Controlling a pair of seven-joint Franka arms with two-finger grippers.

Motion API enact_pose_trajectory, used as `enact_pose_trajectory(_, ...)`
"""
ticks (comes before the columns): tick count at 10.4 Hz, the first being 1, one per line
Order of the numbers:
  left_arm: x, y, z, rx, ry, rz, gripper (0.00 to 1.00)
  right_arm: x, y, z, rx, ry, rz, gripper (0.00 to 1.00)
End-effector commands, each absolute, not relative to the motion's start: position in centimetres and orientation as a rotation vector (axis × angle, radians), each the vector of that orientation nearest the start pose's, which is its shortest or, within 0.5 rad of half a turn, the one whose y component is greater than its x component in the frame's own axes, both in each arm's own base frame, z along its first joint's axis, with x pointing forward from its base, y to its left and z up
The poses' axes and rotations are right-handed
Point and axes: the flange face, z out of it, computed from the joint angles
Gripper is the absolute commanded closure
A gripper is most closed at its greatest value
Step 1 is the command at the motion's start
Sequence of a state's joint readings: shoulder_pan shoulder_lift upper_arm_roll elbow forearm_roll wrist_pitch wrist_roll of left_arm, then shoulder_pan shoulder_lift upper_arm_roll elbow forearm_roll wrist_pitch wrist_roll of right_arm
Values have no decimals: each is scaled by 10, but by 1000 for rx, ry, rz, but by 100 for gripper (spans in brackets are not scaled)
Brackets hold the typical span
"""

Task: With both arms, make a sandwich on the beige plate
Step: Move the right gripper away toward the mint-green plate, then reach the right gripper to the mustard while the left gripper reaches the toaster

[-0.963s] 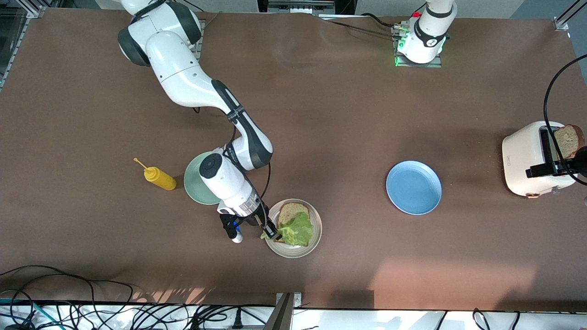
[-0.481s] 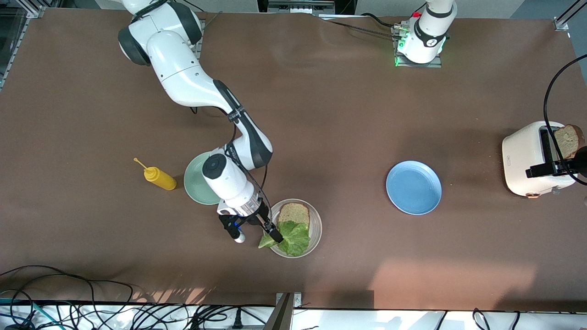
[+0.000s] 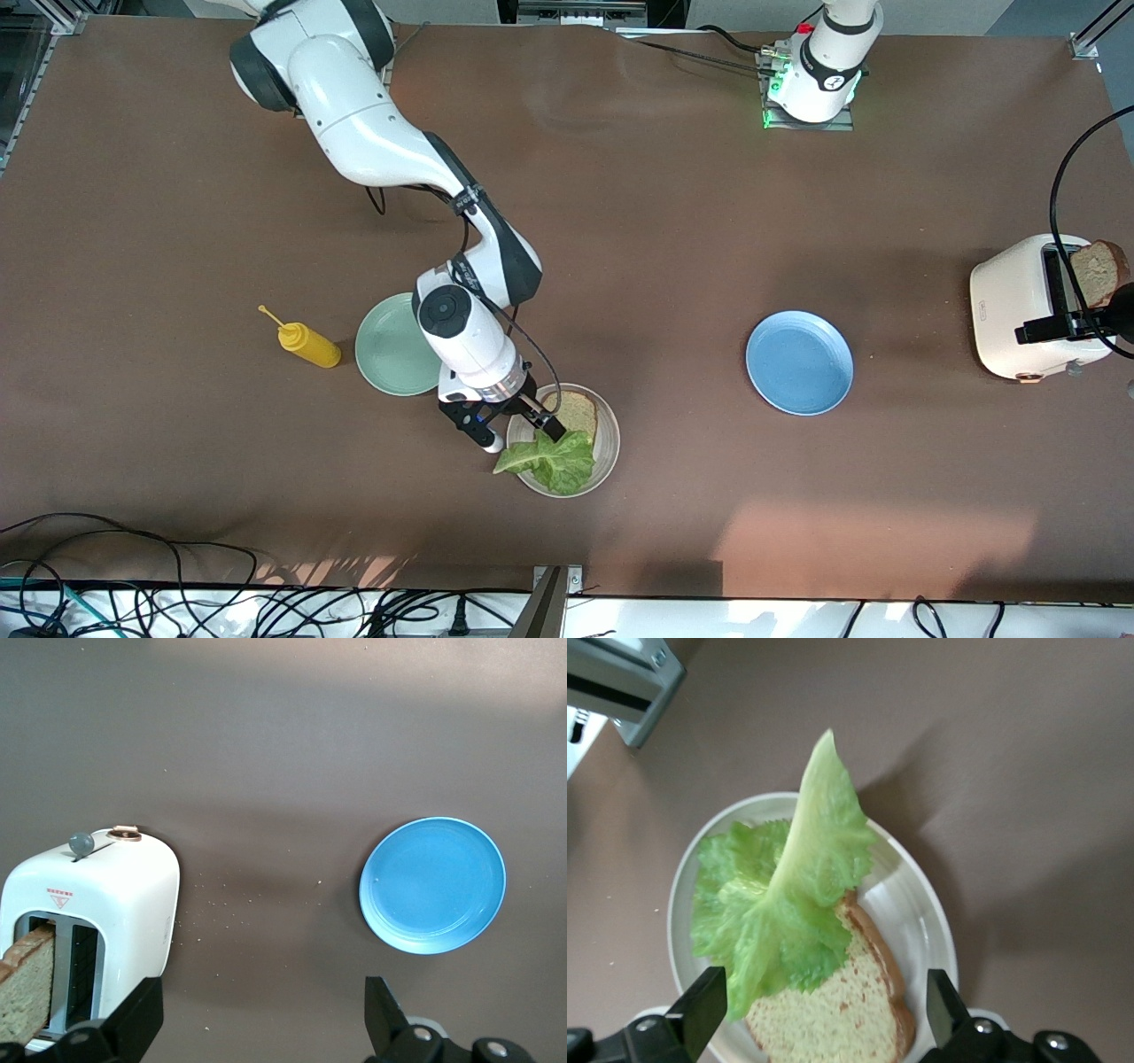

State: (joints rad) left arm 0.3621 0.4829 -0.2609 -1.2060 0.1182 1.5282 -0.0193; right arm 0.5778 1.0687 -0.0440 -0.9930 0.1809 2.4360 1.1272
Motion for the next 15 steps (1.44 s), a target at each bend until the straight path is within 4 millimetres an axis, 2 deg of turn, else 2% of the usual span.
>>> enact_pose_trajectory(1,668,123,500,-3116,-180,224,0,678,415,287,-2710,876,-181,0)
enact_pose_trajectory(3,668,123,499,-3116,-180,226,0,675,384,324,-2786,764,-130,0)
enact_pose_trajectory(5,668,123,499,-3116,-180,226,0,663,337,352,-2847,572,-86,0)
enact_pose_trajectory(9,668,123,499,-3116,-180,226,0,647,245,386,-2908,209,41,0)
enact_pose_trajectory(11,665,132,497,-3115,-203,241,0,626,214,407,-2932,-101,60,0)
enact_pose_trajectory(13,662,144,493,-3118,-192,259,0,609,190,416,-2908,-448,143,0)
enact_pose_trajectory(14,660,147,494,-3123,-137,257,0,611,161,416,-2873,-596,189,0)
enact_pose_trajectory(15,657,161,494,-3127,-139,260,0,615,133,416,-2829,-728,190,0)
